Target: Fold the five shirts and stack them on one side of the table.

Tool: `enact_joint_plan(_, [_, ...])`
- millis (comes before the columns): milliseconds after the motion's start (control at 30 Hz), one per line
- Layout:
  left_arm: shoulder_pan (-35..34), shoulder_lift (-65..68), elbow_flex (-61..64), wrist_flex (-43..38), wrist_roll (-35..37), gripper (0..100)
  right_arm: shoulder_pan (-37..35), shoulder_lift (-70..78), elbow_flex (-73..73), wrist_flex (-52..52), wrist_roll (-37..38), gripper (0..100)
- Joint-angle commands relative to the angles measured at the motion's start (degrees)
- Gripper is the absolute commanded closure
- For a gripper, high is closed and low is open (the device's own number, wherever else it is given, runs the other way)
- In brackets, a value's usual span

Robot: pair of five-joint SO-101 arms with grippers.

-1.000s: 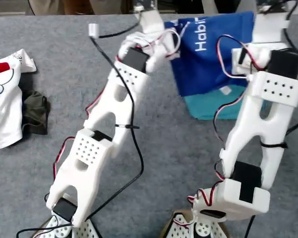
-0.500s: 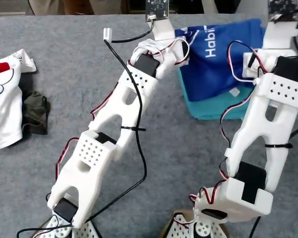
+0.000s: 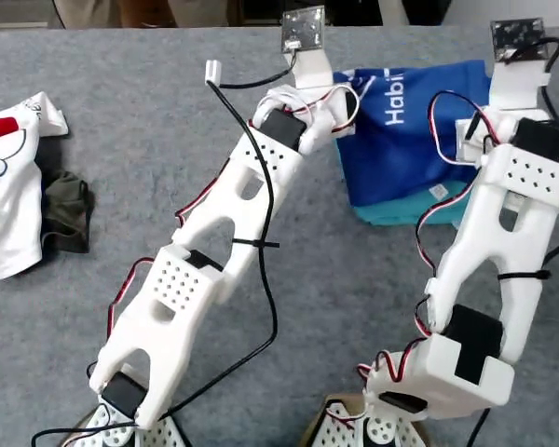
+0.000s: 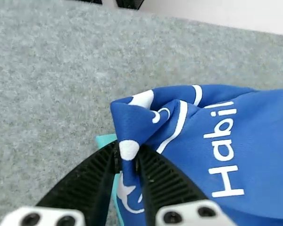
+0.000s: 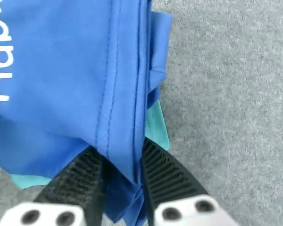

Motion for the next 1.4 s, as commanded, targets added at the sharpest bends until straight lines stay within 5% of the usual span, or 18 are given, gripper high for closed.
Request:
enact_joint_plan(0, [-0.2, 0.9, -0.5, -3.1, 0.1, 98, 1.5, -3.1, 2.2, -4.0, 0.6, 99.6])
enact_joint_plan(167, [0.3, 2.2, -0.6, -2.8, 0.9, 92, 1.5, -3.2, 4.9, -6.1, 0.2, 96.2])
enact_joint_plan(367, [-0.3, -0.7, -3.0, 2.6, 5.4, 84, 4.1, -3.6, 4.8, -5.3, -14.8, 67.1])
enact_joint_plan(467, [-0.3, -1.2, -5.5, 4.4, 5.4, 84, 4.1, -3.6, 4.8, -5.5, -15.0, 62.3])
enact_joint_plan(733, [-1.7, -1.6, -11.0, 8.1, 5.4, 88, 3.6, -3.6, 4.8, -5.1, -15.0, 65.5])
enact_joint_plan(933, [-6.7, -1.6, -21.8, 19.8, 0.0, 95, 0.9, -3.6, 1.0, -1.8, -7.2, 99.8])
enact_joint_plan(1167, [-11.7, -4.2, -30.2, 47.9, -23.7, 98, -7.1, -3.1, -4.0, 7.0, -1.8, 97.7])
enact_joint_plan(1367, [-25.8, -15.2, -23.6, 48.3, -25.2, 98, -12.1, -2.9, -3.6, 6.7, -1.3, 97.4])
